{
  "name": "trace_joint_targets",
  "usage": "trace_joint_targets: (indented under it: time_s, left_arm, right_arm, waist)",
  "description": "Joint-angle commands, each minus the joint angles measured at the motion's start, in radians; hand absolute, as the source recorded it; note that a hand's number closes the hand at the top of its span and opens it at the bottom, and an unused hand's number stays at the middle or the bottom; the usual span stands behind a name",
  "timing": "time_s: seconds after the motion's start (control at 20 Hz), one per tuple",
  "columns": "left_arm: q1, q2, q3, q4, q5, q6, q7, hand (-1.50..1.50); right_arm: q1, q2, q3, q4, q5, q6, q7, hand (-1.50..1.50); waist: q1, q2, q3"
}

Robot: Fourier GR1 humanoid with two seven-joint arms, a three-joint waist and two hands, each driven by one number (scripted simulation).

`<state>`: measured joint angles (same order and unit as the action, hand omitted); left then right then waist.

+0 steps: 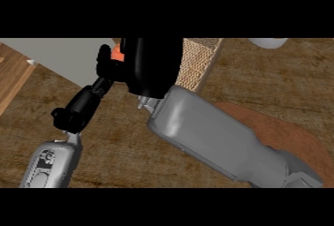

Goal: Pick the squash from the cutting board and place it in the basket

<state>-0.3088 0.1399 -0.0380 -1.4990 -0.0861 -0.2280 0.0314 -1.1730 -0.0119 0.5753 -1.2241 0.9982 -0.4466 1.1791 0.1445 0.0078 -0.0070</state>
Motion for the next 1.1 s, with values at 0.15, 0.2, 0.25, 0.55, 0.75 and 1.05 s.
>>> trace_joint_targets:
  time_s: [0.15,0.2,0.25,0.55,0.75,1.05]
  left_arm:
    - [0.002,0.011,0.008,-0.018,-0.005,0.005,0.006,0.00]
    - [0.004,0.016,0.023,-0.019,0.007,0.002,0.002,0.00]
    - [0.006,0.021,0.020,-0.007,0.008,-0.008,-0.001,0.00]
    - [0.028,0.017,0.028,-0.024,0.013,0.000,-0.006,0.00]
    - [0.034,0.022,0.035,-0.017,0.015,-0.003,-0.001,0.00]
    - [0.051,0.040,0.056,-0.014,0.001,0.008,-0.044,0.00]
  right_arm:
    - [-0.165,0.011,-0.114,0.200,0.046,-0.121,0.228,1.50]
    - [-0.194,0.011,-0.154,0.241,0.072,-0.135,0.207,1.50]
    - [-0.225,0.011,-0.160,0.264,0.086,-0.139,0.220,1.50]
    - [-0.270,0.011,-0.218,0.421,0.075,-0.189,0.204,1.50]
    - [-0.260,0.011,-0.228,0.483,0.015,-0.240,0.160,1.50]
    - [-0.216,0.011,-0.192,0.561,-0.035,-0.355,0.098,1.50]
  waist:
    - [-0.007,0.003,0.002]
    - [-0.013,0.006,0.002]
    - [-0.010,0.007,0.001]
    - [-0.030,0.009,0.003]
    - [-0.046,0.010,0.004]
    - [-0.062,0.007,0.004]
